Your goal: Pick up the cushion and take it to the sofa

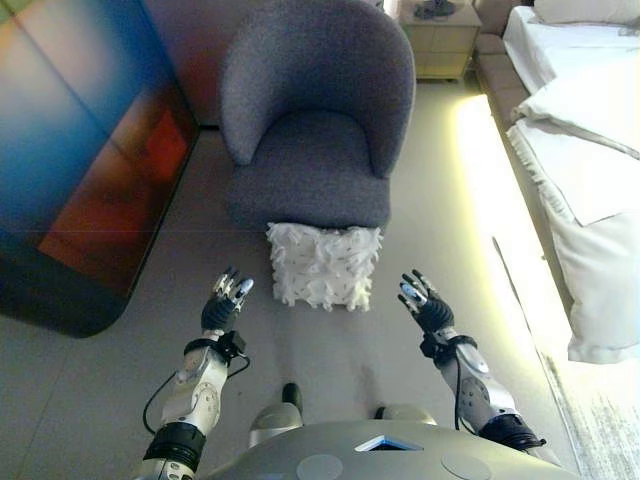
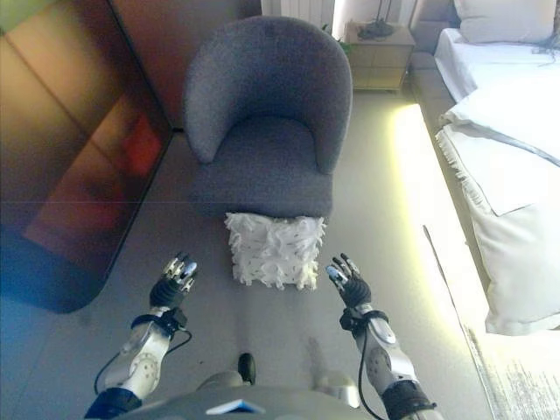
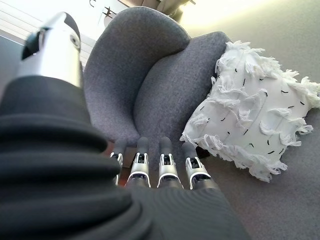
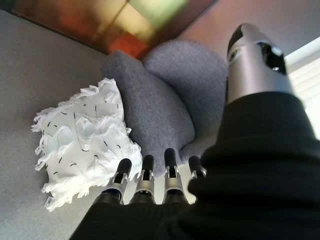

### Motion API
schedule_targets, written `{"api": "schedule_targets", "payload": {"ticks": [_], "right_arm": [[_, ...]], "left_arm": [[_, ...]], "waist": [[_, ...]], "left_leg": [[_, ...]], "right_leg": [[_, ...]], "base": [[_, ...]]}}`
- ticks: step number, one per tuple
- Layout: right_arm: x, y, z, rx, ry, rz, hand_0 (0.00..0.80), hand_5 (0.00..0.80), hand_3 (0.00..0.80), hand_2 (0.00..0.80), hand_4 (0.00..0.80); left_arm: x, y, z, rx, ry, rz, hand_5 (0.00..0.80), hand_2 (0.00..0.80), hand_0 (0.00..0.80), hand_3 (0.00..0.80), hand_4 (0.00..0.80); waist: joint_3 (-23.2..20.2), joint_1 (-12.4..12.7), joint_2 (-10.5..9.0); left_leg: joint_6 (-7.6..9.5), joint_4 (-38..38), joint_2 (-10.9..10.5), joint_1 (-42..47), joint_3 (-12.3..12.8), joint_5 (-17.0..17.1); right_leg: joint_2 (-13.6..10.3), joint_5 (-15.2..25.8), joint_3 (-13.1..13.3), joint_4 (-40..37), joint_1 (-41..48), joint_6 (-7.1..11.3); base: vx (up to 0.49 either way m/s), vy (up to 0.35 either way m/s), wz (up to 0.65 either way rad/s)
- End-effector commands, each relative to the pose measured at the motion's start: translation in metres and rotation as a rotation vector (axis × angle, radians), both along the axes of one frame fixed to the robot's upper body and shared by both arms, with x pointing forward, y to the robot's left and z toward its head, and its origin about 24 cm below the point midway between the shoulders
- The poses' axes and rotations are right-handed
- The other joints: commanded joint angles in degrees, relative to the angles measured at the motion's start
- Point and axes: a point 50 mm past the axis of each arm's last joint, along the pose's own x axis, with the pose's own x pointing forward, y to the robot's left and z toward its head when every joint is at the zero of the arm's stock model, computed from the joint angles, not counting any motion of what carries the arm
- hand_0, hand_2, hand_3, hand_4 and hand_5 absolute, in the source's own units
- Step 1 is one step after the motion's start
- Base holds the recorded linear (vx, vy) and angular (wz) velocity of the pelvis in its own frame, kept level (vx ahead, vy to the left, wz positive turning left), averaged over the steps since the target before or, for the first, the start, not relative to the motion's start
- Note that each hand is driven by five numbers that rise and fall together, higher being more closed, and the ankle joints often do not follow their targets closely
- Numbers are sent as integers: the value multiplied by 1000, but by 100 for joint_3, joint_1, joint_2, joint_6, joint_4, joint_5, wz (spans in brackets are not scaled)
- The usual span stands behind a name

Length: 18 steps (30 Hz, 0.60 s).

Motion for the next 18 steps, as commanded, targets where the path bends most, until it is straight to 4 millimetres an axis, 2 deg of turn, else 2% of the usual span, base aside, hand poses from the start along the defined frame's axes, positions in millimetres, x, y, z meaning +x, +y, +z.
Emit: {"api": "schedule_targets", "payload": {"ticks": [1,3,4,5,7,11,13,15,16,18], "right_arm": [[12,8,15,47,-113,-67,0,0,0,0,0],[8,4,12,43,-98,-97,0,0,0,0,0],[4,3,11,46,-92,-106,0,0,0,0,0],[3,2,11,46,-89,-106,0,0,0,0,0],[-1,0,9,47,-84,-127,0,0,0,0,0],[0,-4,10,80,-86,-166,0,0,0,0,0],[5,-7,12,87,-95,-187,0,0,0,0,0],[9,-10,13,86,-92,-198,0,0,0,0,0],[10,-13,12,86,-85,-198,0,0,0,0,0],[9,-13,11,82,-75,-182,0,0,0,0,0]], "left_arm": [[24,11,25,122,-121,-75,0,0,0,0,0],[26,10,25,130,-113,-91,0,0,0,0,0],[29,10,26,122,-117,-99,0,0,0,0,0],[31,9,28,115,-120,-102,0,0,0,0,0],[34,7,30,114,-130,-125,0,0,0,0,0],[38,1,31,117,-132,-131,0,0,0,0,0],[37,-2,32,120,-137,-159,0,0,0,0,0],[35,-2,32,121,-134,-181,0,0,0,0,0],[33,-1,32,121,-128,-186,0,0,0,0,0],[26,1,29,118,-117,-180,0,0,0,0,0]], "waist": [[7,-87,-51],[100,-149,25],[164,-220,13],[171,-253,23],[204,-360,-87],[251,-533,-362],[265,-571,-492],[277,-582,-551],[272,-548,-583],[250,-491,-619]], "left_leg": [[566,865,-125,-20,232,-888],[595,950,-143,-13,86,-929],[597,984,-174,28,-11,-960],[594,993,-170,32,-56,-979],[587,1016,-302,96,-224,-1094],[508,1084,-450,260,-446,-1363],[524,1108,-547,374,-515,-1557],[536,1104,-567,546,-522,-1692],[546,1060,-593,723,-441,-1765],[574,960,-617,984,-210,-1836]], "right_leg": [[-605,1668,561,2402,-1151,140],[-564,1893,824,3115,-1495,74],[-485,2019,1005,3197,-1633,87],[-405,2067,1069,3128,-1707,80],[-178,2085,1258,2316,-1823,113],[-55,1955,1455,247,-1737,280],[36,2093,1398,-614,-1839,411],[113,2244,1184,-1061,-1902,462],[134,2328,765,-1120,-1983,473],[136,2345,113,-980,-2035,446]], "base": [[2,321,21],[41,235,59],[76,148,84],[114,70,82],[172,-37,70],[246,-126,39],[292,-92,37],[335,-66,30],[344,-46,33],[317,-20,18]]}}
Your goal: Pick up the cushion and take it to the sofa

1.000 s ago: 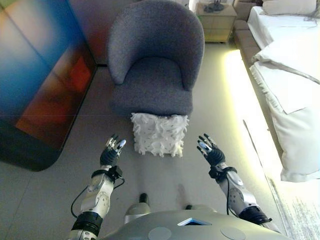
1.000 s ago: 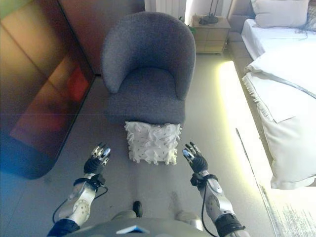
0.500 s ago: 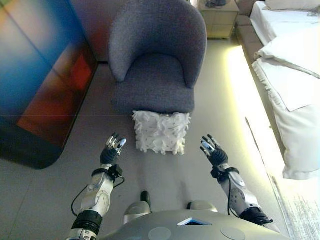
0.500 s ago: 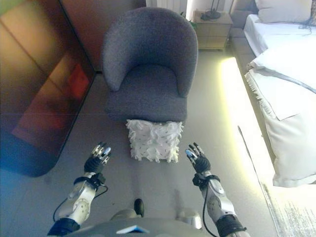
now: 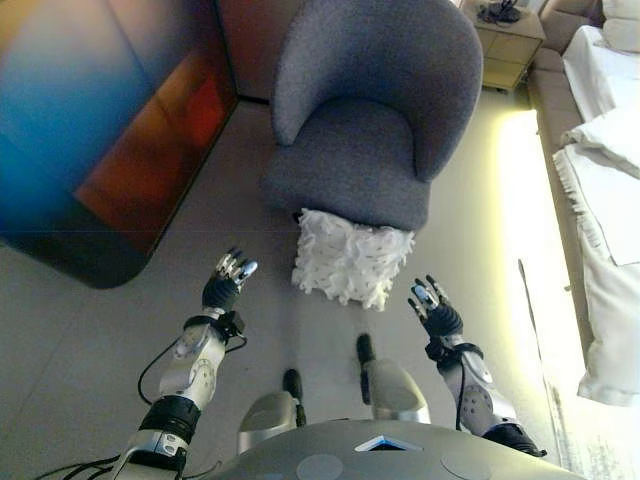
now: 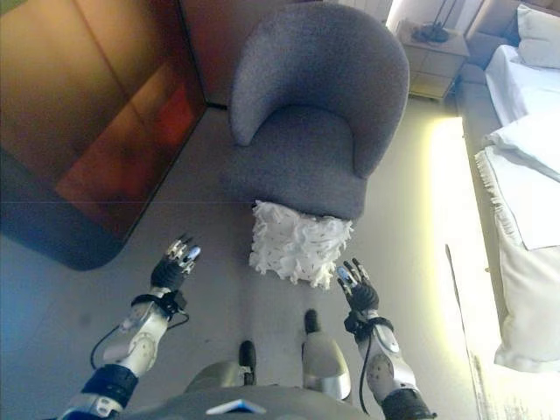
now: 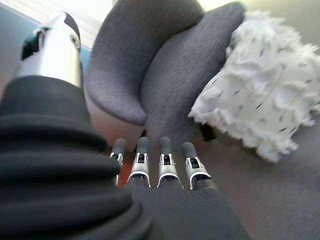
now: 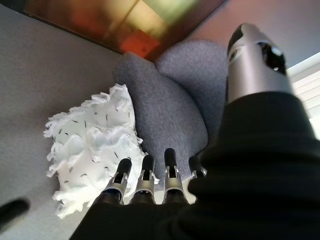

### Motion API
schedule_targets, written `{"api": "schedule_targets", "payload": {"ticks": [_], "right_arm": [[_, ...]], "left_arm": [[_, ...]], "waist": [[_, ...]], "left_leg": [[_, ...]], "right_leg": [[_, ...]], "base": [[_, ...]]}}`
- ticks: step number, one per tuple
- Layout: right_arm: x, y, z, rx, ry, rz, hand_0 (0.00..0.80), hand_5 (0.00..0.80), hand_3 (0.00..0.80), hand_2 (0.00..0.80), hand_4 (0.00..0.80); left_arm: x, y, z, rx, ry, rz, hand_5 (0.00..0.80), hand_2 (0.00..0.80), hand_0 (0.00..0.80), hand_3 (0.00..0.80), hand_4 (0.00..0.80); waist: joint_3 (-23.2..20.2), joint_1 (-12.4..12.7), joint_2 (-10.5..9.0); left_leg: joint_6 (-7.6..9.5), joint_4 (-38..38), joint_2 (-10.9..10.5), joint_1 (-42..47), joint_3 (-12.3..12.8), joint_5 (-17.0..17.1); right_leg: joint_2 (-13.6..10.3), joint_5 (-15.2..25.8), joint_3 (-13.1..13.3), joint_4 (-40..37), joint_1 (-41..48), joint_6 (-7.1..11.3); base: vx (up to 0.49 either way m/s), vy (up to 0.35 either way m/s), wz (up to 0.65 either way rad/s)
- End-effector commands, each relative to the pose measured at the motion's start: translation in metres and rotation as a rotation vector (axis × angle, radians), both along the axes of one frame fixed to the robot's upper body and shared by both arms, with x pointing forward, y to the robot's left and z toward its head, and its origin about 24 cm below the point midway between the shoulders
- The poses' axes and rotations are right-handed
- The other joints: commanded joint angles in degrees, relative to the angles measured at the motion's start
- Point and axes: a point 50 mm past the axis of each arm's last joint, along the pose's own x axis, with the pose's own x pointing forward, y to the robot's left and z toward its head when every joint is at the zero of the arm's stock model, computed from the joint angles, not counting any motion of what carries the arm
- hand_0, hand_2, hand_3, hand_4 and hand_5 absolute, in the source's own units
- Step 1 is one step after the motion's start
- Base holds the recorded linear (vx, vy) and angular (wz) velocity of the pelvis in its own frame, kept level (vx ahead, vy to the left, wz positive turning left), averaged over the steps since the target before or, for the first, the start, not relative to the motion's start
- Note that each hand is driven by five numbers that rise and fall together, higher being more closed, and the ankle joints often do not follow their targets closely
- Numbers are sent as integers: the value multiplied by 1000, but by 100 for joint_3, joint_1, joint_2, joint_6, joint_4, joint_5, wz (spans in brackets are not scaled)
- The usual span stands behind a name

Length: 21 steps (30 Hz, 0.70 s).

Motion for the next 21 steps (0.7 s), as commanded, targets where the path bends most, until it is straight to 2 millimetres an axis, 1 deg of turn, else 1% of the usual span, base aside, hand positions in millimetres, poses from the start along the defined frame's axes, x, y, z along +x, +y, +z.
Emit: {"api": "schedule_targets", "payload": {"ticks": [1,2,3,4,5,6,7,9,10,11,12,13,14,15,16,17,18,19,21], "right_arm": [[20,-6,19,-6,-112,4,0,0,0,0,0],[18,-5,18,-7,-109,20,0,0,0,0,0],[14,-5,17,-11,-101,33,0,0,0,0,0],[10,-5,15,-17,-89,41,0,0,0,0,0],[8,-6,13,-20,-79,44,0,0,0,0,0],[5,-7,10,-22,-69,44,0,0,0,0,0],[4,-7,9,-29,-61,46,0,0,0,0,0],[6,-5,11,-35,-72,69,0,0,0,0,0],[7,-4,12,-35,-79,82,0,0,0,0,0],[8,-4,12,-43,-81,91,0,0,0,0,0],[9,-5,12,-58,-80,95,0,0,0,0,0],[10,-8,12,-71,-80,97,0,0,0,0,0],[12,-11,13,-81,-85,99,0,0,0,0,0],[15,-13,15,-87,-95,100,0,0,0,0,0],[16,-15,16,-90,-100,98,0,0,0,0,0],[17,-16,17,-91,-101,93,0,0,0,0,0],[19,-17,18,-89,-102,89,0,0,0,0,0],[21,-16,18,-87,-105,94,0,0,0,0,0],[24,-11,21,-83,-116,115,0,0,0,0,0]], "left_arm": [[2,3,21,58,-108,-60,0,0,0,0,0],[-1,4,20,57,-106,-51,0,0,0,0,0],[-2,3,20,52,-103,-42,0,0,0,0,0],[-3,2,19,45,-97,-31,0,0,0,0,0],[-4,2,18,36,-92,-22,0,0,0,0,0],[-5,1,16,26,-86,-11,0,0,0,0,0],[-7,1,14,21,-78,1,0,0,0,0,0],[-8,2,12,21,-71,20,0,0,0,0,0],[-8,2,13,25,-76,25,0,0,0,0,0],[-7,3,14,24,-81,36,0,0,0,0,0],[-5,3,15,16,-88,48,0,0,0,0,0],[-4,3,16,7,-93,56,0,0,0,0,0],[-2,2,17,-4,-99,64,0,0,0,0,0],[0,0,19,-14,-105,66,0,0,0,0,0],[2,-2,21,-22,-107,66,0,0,0,0,0],[4,-3,21,-27,-105,67,0,0,0,0,0],[4,-4,21,-32,-103,67,0,0,0,0,0],[5,-5,21,-33,-102,72,0,0,0,0,0],[2,-3,20,-31,-100,96,0,0,0,0,0]], "waist": [[-92,-64,-88],[-129,-73,-84],[-195,-112,-71],[-264,-140,-7],[-354,-179,19],[-422,-221,73],[-452,-239,169],[-517,-288,300],[-537,-295,322],[-559,-306,333],[-578,-307,326],[-584,-278,289],[-580,-237,245],[-571,-206,202],[-557,-182,160],[-535,-156,122],[-497,-121,94],[-460,-68,55],[-370,69,8]], "left_leg": [[177,490,-189,1104,686,-1452],[193,461,-194,1174,791,-1471],[208,458,-210,1218,843,-1491],[186,502,-178,1248,885,-1469],[142,575,-145,1230,955,-1321],[80,678,-69,1255,1068,-1216],[-42,882,82,1282,1154,-1004],[-357,1494,379,1210,1270,-239],[-473,1850,489,1158,1343,18],[-627,2294,634,1049,1411,321],[-739,2780,768,887,1441,558],[-773,3325,814,633,1399,638],[-754,3842,809,368,1341,614],[-726,4362,829,58,1256,572],[-685,4675,914,-204,1210,500],[-638,4761,1013,-422,1151,441],[-566,4631,1111,-636,1048,379],[-473,4397,1112,-840,907,315],[-298,3664,966,-1117,593,269]], "right_leg": [[66,1531,-853,-151,-372,-76],[100,1476,-996,-63,-350,-124],[156,1416,-989,-41,-300,-206],[251,1353,-970,-146,-193,-296],[269,1286,-1005,-95,-161,-375],[297,1172,-1053,-13,-118,-452],[395,997,-1074,81,-53,-560],[563,680,-1071,246,83,-812],[608,552,-1093,309,153,-915],[667,463,-1050,308,260,-1028],[725,381,-952,276,392,-1139],[735,322,-855,236,526,-1219],[725,255,-750,224,643,-1287],[737,202,-576,225,738,-1353],[742,173,-443,227,812,-1394],[747,153,-322,235,887,-1409],[762,127,-173,260,966,-1410],[763,111,-33,269,1028,-1397],[791,74,280,289,1108,-1335]], "base": [[282,-3,-12],[315,-22,-39],[369,-51,-64],[389,-77,-65],[405,-92,-37],[387,-102,-8],[383,-122,-7],[357,-172,-34],[350,-201,-50],[356,-196,-53],[351,-183,-60],[340,-154,-61],[307,-115,-64],[283,-80,-50],[248,-42,-44],[229,9,-37],[215,58,-29],[203,107,-27],[167,138,-20]]}}
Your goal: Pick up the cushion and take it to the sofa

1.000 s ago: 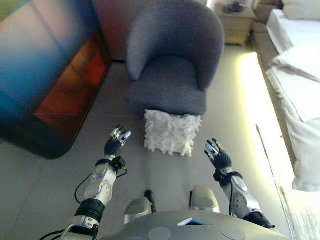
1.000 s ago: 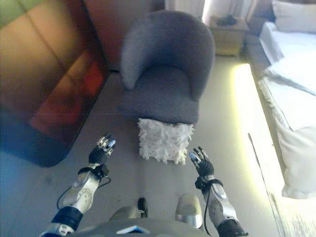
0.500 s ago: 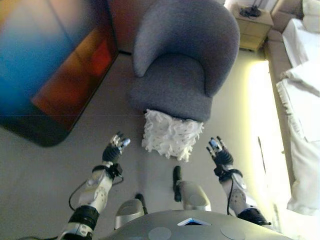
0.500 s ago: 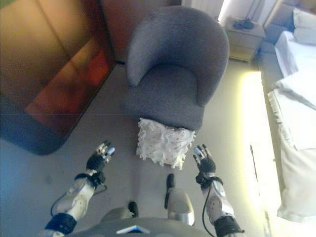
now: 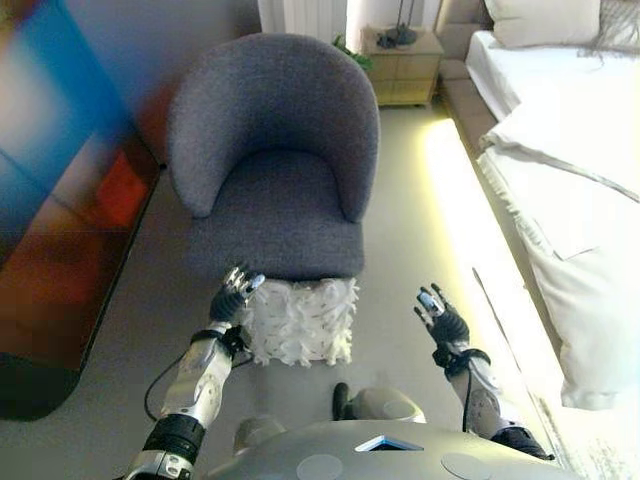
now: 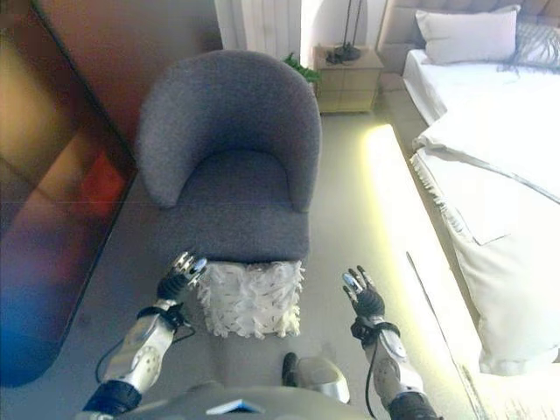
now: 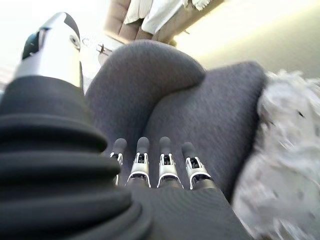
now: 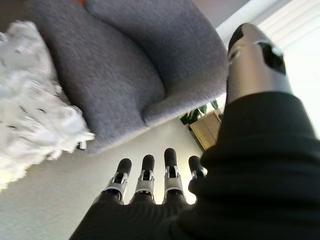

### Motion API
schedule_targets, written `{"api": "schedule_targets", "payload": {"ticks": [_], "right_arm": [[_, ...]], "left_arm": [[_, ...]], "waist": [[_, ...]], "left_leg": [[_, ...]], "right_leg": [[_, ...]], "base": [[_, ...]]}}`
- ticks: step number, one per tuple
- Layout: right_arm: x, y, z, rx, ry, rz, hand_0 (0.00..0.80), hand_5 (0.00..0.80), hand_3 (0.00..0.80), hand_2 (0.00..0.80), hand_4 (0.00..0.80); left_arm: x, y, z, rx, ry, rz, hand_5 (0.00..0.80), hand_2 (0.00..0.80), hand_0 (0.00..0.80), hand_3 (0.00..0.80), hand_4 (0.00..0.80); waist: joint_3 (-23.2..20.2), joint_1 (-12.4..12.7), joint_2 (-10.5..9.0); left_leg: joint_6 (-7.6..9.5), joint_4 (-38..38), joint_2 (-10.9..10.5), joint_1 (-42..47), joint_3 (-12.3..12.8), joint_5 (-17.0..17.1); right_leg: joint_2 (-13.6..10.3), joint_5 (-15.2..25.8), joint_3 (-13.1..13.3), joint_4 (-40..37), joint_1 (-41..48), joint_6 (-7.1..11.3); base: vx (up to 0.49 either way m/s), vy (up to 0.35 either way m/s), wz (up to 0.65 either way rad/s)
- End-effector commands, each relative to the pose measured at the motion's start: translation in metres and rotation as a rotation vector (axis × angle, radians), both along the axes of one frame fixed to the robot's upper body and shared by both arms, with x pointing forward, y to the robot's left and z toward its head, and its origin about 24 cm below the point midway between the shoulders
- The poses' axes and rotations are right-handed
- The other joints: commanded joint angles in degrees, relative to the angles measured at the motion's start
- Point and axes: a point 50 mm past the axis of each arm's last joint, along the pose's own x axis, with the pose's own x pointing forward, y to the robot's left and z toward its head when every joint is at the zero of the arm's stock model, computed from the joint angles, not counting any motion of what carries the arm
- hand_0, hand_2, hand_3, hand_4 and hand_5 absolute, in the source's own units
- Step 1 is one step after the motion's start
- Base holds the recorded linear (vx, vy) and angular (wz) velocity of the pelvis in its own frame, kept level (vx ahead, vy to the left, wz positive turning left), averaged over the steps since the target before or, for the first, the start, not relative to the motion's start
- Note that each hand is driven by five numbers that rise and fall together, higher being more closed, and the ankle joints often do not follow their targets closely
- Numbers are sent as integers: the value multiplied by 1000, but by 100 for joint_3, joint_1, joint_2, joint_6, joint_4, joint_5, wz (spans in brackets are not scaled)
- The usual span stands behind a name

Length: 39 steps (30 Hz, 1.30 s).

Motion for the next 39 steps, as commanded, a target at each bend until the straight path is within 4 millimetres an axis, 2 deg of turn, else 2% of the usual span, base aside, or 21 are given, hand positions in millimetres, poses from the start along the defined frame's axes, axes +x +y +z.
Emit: {"api": "schedule_targets", "payload": {"ticks": [1,4,7,11,15,23,26,29,30,34,36,37,39], "right_arm": [[25,7,22,-5,-134,61,0,0,0,0,0],[27,10,26,3,-158,88,0,0,0,0,0],[27,9,28,-1,-172,96,0,0,0,0,0],[25,8,28,-13,-173,104,0,0,0,0,0],[19,9,26,-7,-168,114,0,0,0,0,0],[20,17,25,12,-156,137,0,0,0,0,0],[20,20,26,-9,-156,183,0,0,0,0,0],[22,20,24,-38,-137,212,0,0,0,0,0],[22,20,23,-50,-130,215,0,0,0,0,0],[26,22,20,-76,-113,228,0,0,0,0,0],[27,22,18,-76,-110,230,0,0,0,0,0],[26,21,18,-77,-107,223,0,0,0,0,0],[25,21,17,-83,-99,207,0,0,0,0,0]], "left_arm": [[8,16,20,7,-102,80,0,0,0,0,0],[2,27,18,-1,-98,113,0,0,0,0,0],[-3,33,14,-3,-91,121,0,0,0,0,0],[0,35,14,-3,-93,127,0,0,0,0,0],[5,36,16,-9,-109,147,0,0,0,0,0],[-4,37,11,-2,-87,145,0,0,0,0,0],[-12,39,8,-16,-74,163,0,0,0,0,0],[-16,36,6,-19,-71,140,0,0,0,0,0],[-16,36,5,-9,-66,132,0,0,0,0,0],[-11,38,3,90,-46,97,0,0,0,0,0],[-10,38,0,140,-25,75,0,0,0,0,0],[-9,39,-3,162,-12,56,0,0,0,0,0],[-8,38,-8,180,8,39,0,0,0,0,0]], "waist": [[212,261,-157],[265,417,-116],[247,424,-19],[185,245,150],[128,129,246],[146,243,274],[166,359,268],[256,470,290],[268,492,298],[289,557,374],[267,566,387],[250,538,414],[254,512,453]], "left_leg": [[474,-1035,-145,-255,-225,630],[330,-2400,-79,-240,-773,940],[210,-3014,31,9,-976,914],[120,-3216,82,365,-734,711],[103,-3452,62,557,-512,619],[68,-3416,43,564,-550,672],[96,-3162,-8,477,-529,634],[35,-2566,100,232,-206,773],[37,-2562,106,218,-173,763],[66,-2921,26,287,-210,705],[120,-3161,-49,413,-155,428],[146,-3360,-75,516,-14,301],[192,-3545,-156,591,14,208]], "right_leg": [[64,375,863,-475,350,579],[63,223,1170,-428,467,738],[-43,112,1273,-339,503,865],[-154,66,1227,-234,400,961],[-209,63,1142,-237,346,982],[-189,-12,916,-214,367,901],[-252,-93,658,-125,338,862],[-351,-175,242,-9,410,793],[-367,-198,184,15,446,797],[-398,-361,109,192,520,834],[-507,-418,10,290,512,909],[-579,-437,-82,362,498,966],[-690,-447,-124,527,427,1055]], "base": [[155,149,-53],[162,155,-73],[166,135,-52],[128,99,-42],[114,62,7],[62,-30,3],[2,-44,0],[8,8,-8],[62,52,-5],[97,124,19],[90,188,22],[82,208,19],[70,228,30]]}}
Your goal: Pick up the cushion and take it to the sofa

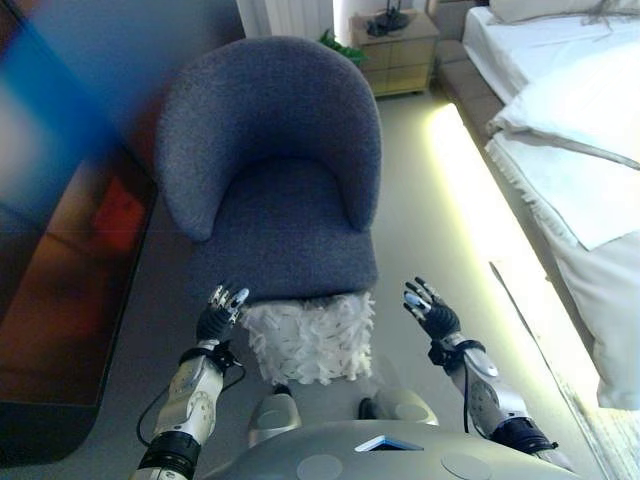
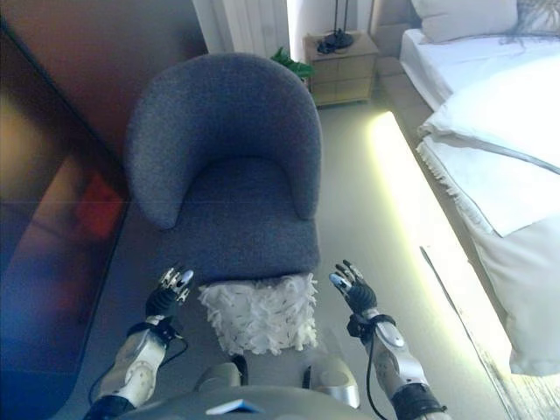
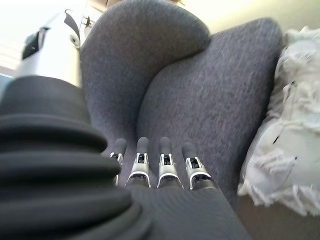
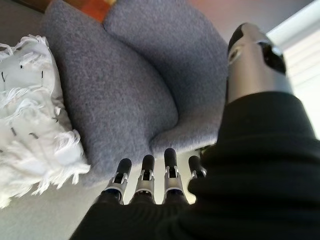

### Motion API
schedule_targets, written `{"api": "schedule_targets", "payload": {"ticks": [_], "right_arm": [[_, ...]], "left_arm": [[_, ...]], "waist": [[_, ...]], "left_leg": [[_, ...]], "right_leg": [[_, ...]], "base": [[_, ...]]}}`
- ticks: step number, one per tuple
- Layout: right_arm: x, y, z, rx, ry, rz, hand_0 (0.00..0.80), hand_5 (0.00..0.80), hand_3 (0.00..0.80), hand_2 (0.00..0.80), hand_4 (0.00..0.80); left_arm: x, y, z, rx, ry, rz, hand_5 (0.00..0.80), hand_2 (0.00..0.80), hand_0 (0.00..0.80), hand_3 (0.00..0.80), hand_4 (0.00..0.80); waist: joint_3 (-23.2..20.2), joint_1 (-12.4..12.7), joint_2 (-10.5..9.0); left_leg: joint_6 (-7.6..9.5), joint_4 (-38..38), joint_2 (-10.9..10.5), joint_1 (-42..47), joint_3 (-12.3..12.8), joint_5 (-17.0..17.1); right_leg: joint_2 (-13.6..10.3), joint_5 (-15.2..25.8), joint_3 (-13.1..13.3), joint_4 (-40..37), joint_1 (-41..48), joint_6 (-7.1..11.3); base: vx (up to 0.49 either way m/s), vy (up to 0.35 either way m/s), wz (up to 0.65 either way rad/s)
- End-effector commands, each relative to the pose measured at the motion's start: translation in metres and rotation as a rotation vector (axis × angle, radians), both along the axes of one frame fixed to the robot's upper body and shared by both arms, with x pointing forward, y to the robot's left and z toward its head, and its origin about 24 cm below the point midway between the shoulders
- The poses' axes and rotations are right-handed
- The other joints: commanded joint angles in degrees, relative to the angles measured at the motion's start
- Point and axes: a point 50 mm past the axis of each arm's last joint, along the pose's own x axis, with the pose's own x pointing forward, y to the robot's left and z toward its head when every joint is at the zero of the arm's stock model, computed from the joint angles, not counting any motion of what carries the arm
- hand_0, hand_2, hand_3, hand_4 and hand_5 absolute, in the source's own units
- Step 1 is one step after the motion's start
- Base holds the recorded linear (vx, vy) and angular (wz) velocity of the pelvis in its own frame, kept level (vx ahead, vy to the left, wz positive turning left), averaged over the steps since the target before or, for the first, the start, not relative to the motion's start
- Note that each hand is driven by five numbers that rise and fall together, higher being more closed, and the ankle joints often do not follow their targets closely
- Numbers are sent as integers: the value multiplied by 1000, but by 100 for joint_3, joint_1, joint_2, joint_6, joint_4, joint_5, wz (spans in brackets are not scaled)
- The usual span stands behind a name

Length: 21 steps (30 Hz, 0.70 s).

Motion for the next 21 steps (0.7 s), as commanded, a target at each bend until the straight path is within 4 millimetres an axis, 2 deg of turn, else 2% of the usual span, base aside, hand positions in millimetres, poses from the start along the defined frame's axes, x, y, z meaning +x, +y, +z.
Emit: {"api": "schedule_targets", "payload": {"ticks": [1,3,5,7,9,11,12,13,15,18,21], "right_arm": [[20,12,15,13,-104,1,0,0,0,0,0],[23,13,17,11,-113,-3,0,0,0,0,0],[28,16,20,-3,-136,5,0,0,0,0,0],[30,17,19,-8,-135,-4,0,0,0,0,0],[30,16,16,-3,-125,-20,0,0,0,0,0],[33,17,19,0,-134,-21,0,0,0,0,0],[39,17,24,-8,-160,-16,0,0,0,0,0],[48,16,29,-10,-193,-13,0,0,0,0,0],[62,16,36,-23,-220,-15,0,0,0,0,0],[80,20,48,-8,-265,-34,0,0,0,0,0],[88,20,50,-29,-272,-36,0,0,0,0,0]], "left_arm": [[21,13,15,143,-91,-55,0,0,0,0,0],[27,14,16,158,-91,-50,0,0,0,0,0],[38,12,22,176,-112,-54,0,0,0,0,0],[43,10,24,199,-118,-75,0,0,0,0,0],[43,12,23,216,-108,-94,0,0,0,0,0],[47,13,26,222,-111,-100,0,0,0,0,0],[54,12,31,225,-136,-100,0,0,0,0,0],[63,9,37,233,-169,-96,0,0,0,0,0],[74,6,44,242,-205,-79,0,0,0,0,0],[94,-6,55,253,-249,-103,0,0,0,0,0],[107,-12,60,254,-260,-106,0,0,0,0,0]], "waist": [[100,-69,-103],[158,-48,-104],[281,61,-110],[412,138,-81],[503,190,-51],[615,187,-75],[725,157,-125],[869,128,-191],[1103,109,-223],[1325,172,-291],[1412,183,-318]], "left_leg": [[133,-3,-68,155,96,-362],[215,36,-189,103,19,-431],[405,128,-396,-73,-53,-523],[493,168,-489,-138,-82,-569],[524,194,-516,-149,-130,-599],[467,300,-520,-322,-177,-621],[414,417,-524,-525,-200,-657],[397,562,-534,-758,-177,-711],[350,761,-403,-1078,-152,-689],[230,861,-261,-1497,-227,-515],[123,851,-161,-1745,-326,-357]], "right_leg": [[-544,667,-115,-608,377,637],[-673,767,-82,-392,217,743],[-928,988,-92,155,-124,870],[-1132,1345,-49,759,-495,898],[-1197,1423,-10,878,-629,874],[-1161,1458,107,368,-741,879],[-1132,1438,213,-245,-849,898],[-1129,1586,299,-650,-1011,972],[-1068,1692,442,-657,-1326,1024],[-1004,1653,309,-821,-1409,1058],[-925,1585,179,-821,-1499,1017]], "base": [[35,219,31],[-31,186,17],[-122,209,6],[-79,169,5],[-10,63,6],[-107,-56,9],[-262,-104,12],[-315,-138,18],[-260,-139,27],[-136,-148,5],[-49,-132,6]]}}
